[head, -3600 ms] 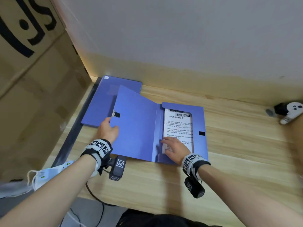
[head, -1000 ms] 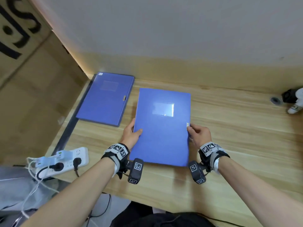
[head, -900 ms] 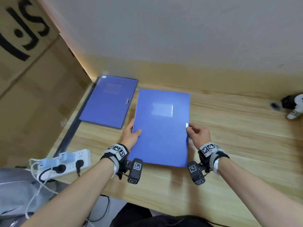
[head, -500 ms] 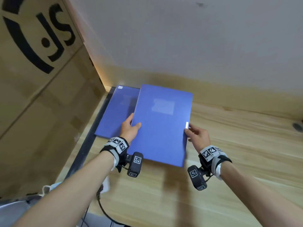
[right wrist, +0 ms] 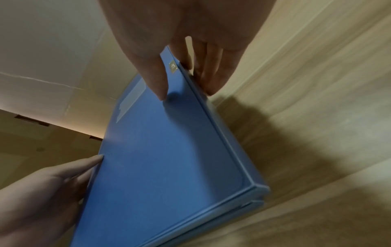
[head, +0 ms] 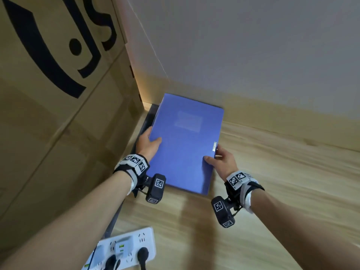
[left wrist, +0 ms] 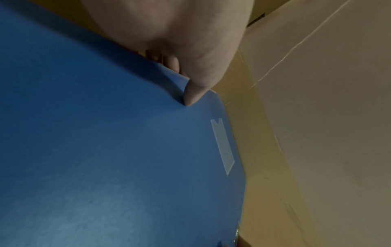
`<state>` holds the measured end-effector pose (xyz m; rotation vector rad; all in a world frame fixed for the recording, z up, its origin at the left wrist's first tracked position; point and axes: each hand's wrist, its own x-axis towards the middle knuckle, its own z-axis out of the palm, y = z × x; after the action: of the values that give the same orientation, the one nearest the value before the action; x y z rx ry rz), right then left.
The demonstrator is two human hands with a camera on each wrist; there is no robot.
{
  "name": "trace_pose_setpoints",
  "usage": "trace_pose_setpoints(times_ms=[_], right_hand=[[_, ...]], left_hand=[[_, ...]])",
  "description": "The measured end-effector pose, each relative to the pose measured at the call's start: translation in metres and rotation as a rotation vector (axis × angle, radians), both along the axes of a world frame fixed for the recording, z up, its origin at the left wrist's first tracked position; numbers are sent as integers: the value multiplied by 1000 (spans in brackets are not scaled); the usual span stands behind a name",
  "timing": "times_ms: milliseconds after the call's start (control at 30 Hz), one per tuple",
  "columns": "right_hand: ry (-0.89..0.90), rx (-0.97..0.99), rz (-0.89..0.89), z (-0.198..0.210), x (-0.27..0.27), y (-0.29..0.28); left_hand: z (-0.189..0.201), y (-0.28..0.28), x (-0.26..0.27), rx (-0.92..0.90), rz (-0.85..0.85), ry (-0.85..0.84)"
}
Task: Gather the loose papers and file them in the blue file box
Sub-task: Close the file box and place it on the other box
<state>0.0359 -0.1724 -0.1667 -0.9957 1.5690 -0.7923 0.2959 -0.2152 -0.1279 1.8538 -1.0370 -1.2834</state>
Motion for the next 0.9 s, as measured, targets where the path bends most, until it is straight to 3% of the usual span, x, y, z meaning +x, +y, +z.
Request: trace_pose_setpoints(times_ms=[500, 733, 900], right_hand=[[10, 10, 34, -26, 24, 5], [34, 3, 67, -31, 22, 5], [89, 56, 114, -17, 12, 11]], left_hand=[[-53, -9, 24, 63, 13, -78], [-54, -11, 27, 64, -63, -175], [-29, -6, 20, -12, -180, -370]])
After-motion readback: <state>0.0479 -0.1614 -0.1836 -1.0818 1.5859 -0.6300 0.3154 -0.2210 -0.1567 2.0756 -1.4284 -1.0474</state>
